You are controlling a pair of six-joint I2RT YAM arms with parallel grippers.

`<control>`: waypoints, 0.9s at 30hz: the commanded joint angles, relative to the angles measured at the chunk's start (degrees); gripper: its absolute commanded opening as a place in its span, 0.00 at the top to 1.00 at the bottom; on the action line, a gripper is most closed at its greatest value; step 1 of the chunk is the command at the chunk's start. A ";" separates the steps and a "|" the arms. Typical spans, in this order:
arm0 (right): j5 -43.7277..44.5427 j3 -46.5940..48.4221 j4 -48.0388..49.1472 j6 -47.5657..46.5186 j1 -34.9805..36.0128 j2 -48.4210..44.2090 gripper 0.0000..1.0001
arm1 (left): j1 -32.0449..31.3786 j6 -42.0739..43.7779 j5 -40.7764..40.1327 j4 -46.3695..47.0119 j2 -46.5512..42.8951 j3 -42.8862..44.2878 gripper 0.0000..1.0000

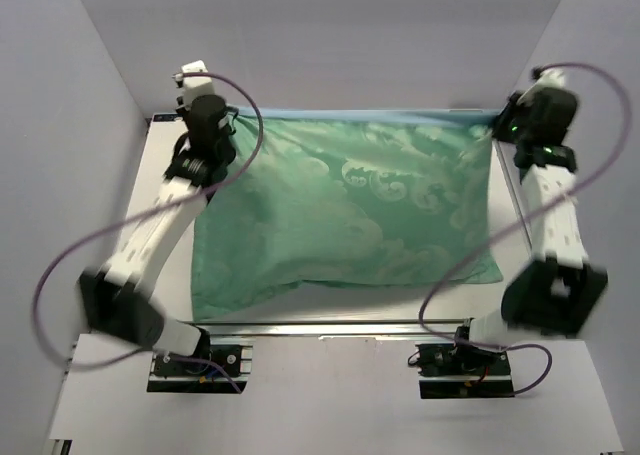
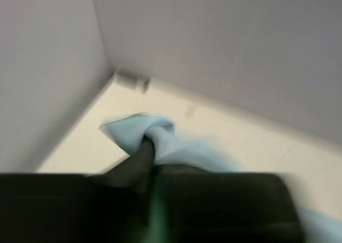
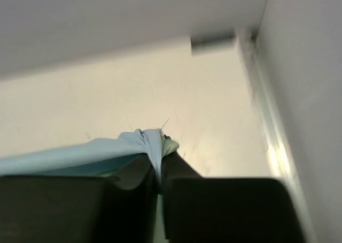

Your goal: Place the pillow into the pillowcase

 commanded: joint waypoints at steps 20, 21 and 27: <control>-2.74 7.03 -8.67 -0.92 2.81 11.99 0.10 | 13.75 -13.42 23.51 -16.85 19.84 15.75 0.02; -2.48 6.32 -9.10 -0.92 2.81 9.72 0.11 | 13.75 -14.37 23.43 -18.26 17.39 15.39 0.02; 3.31 -6.24 -6.48 1.18 2.81 -2.32 0.11 | 13.84 -19.12 23.42 -24.51 2.53 2.60 0.02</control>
